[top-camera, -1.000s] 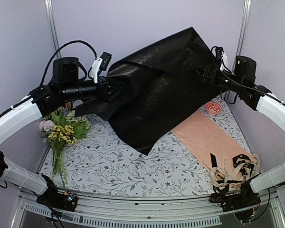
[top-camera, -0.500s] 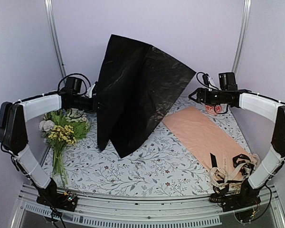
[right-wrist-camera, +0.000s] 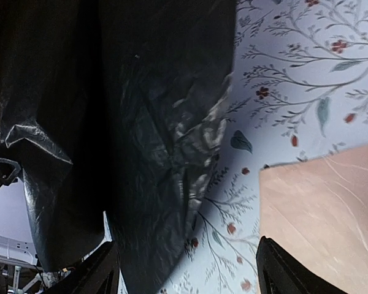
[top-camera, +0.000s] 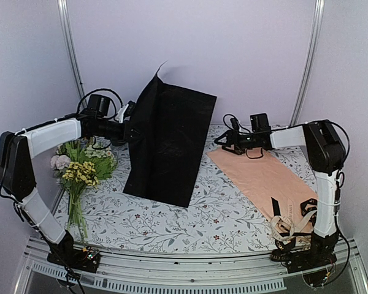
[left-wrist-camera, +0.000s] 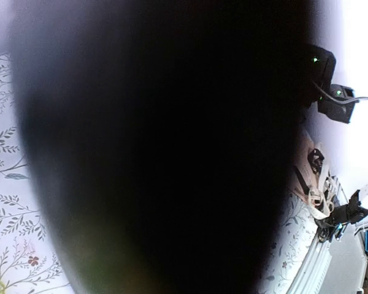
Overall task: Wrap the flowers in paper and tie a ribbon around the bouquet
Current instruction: Unfold the folded wrapping paper at the center of the board.
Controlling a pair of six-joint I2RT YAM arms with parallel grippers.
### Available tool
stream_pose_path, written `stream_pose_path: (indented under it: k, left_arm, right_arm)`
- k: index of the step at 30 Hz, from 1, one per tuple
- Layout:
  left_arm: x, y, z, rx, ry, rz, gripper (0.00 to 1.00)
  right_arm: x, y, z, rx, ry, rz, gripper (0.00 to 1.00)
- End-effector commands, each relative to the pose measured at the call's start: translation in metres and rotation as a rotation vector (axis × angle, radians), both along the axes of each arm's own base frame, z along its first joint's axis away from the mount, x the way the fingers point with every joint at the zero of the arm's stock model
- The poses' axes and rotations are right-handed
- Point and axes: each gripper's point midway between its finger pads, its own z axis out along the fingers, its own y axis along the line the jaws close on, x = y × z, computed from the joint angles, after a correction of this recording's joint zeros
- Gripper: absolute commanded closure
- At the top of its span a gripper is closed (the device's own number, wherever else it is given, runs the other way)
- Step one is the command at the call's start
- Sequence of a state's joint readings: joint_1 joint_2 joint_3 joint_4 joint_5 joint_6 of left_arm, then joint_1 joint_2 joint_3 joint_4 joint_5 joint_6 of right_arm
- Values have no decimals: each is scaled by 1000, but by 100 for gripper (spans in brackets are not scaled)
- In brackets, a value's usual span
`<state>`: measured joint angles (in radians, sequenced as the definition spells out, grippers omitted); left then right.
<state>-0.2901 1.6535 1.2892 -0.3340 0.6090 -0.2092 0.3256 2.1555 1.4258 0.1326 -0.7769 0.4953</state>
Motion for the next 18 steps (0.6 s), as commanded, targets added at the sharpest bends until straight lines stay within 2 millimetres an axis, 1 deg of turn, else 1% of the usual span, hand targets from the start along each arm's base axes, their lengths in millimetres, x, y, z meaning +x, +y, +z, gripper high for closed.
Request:
stream_pose_path:
  k: [1, 2, 4, 8, 10, 12, 15, 16, 17, 18]
  left_arm:
    - [0, -7, -9, 15, -7, -23, 100]
    - [0, -9, -14, 20, -2, -29, 100]
    - [0, -10, -19, 25, 2, -36, 100]
    - [1, -12, -28, 41, 15, -39, 100]
    - [0, -11, -31, 58, 18, -35, 100]
    - [-2, -10, -34, 77, 20, -32, 100]
    - [-5, -5, -41, 125, 38, -19, 100]
    - [-6, -3, -43, 145, 43, -10, 100]
    - [-8, -2, -46, 161, 52, -5, 100]
    - [-10, -1, -46, 171, 56, -5, 100]
  right_arm:
    - [14, 52, -6, 106, 100, 12, 24]
    - [16, 55, -13, 105, 123, -3, 25]
    - [19, 62, -34, 103, 188, -21, 25]
    - [18, 68, -54, 82, 267, -30, 27]
    - [16, 65, -62, 41, 282, -41, 27]
    - [14, 60, -63, -2, 277, -51, 28]
    - [13, 50, -54, -93, 217, -62, 28]
    - [17, 43, -40, -147, 157, -78, 28]
    - [18, 36, -32, -201, 131, -97, 28]
    - [18, 26, -30, -274, 101, -111, 28]
